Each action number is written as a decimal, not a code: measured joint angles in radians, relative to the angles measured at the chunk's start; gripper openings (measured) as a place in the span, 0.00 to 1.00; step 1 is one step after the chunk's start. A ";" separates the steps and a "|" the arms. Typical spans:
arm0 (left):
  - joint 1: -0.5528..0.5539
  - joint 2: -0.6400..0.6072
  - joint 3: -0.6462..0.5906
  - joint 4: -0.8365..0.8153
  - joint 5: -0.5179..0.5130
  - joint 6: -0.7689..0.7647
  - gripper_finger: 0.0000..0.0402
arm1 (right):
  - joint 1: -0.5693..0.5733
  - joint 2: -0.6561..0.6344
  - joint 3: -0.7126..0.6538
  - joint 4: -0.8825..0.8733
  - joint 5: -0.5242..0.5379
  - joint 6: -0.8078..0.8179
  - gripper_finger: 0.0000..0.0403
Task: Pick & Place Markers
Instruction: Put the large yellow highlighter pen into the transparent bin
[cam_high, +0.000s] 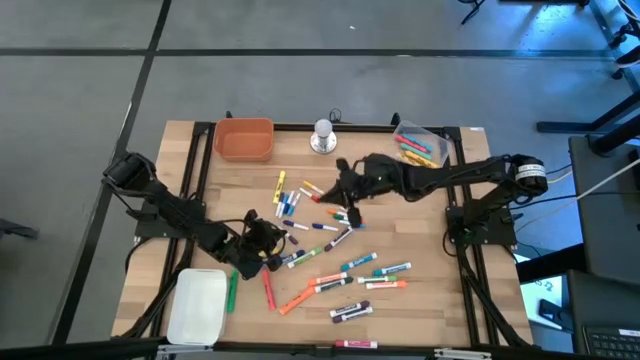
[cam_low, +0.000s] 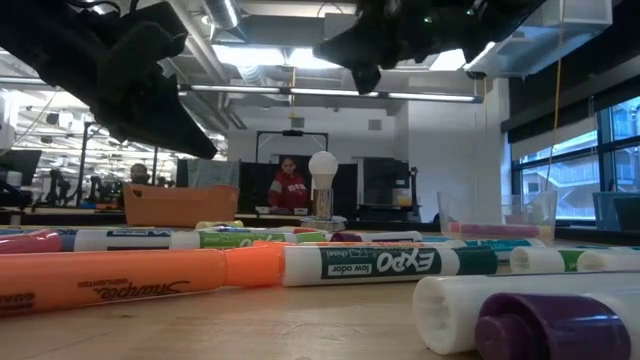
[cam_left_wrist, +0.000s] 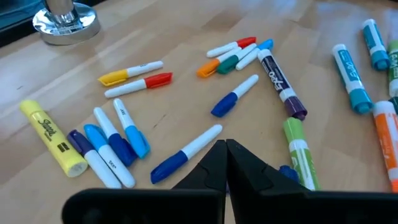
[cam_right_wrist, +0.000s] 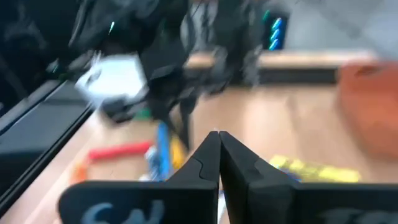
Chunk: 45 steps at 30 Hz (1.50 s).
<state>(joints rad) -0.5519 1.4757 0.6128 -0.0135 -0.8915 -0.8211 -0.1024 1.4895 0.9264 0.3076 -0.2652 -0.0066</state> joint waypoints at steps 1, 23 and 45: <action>0.000 0.000 0.000 0.000 -0.009 0.000 0.00 | 0.005 0.003 0.000 -0.020 -0.001 0.000 0.01; 0.009 -0.003 0.004 -0.083 0.486 -0.170 0.01 | 0.105 0.001 0.000 -0.479 0.485 0.212 0.01; 0.070 -0.004 0.008 -0.360 0.558 -0.318 0.19 | 0.188 0.000 0.000 -0.485 0.493 0.220 0.02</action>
<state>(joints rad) -0.4821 1.4715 0.6205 -0.3736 -0.3332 -1.1392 0.0856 1.4891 0.9260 -0.1770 0.2276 0.2137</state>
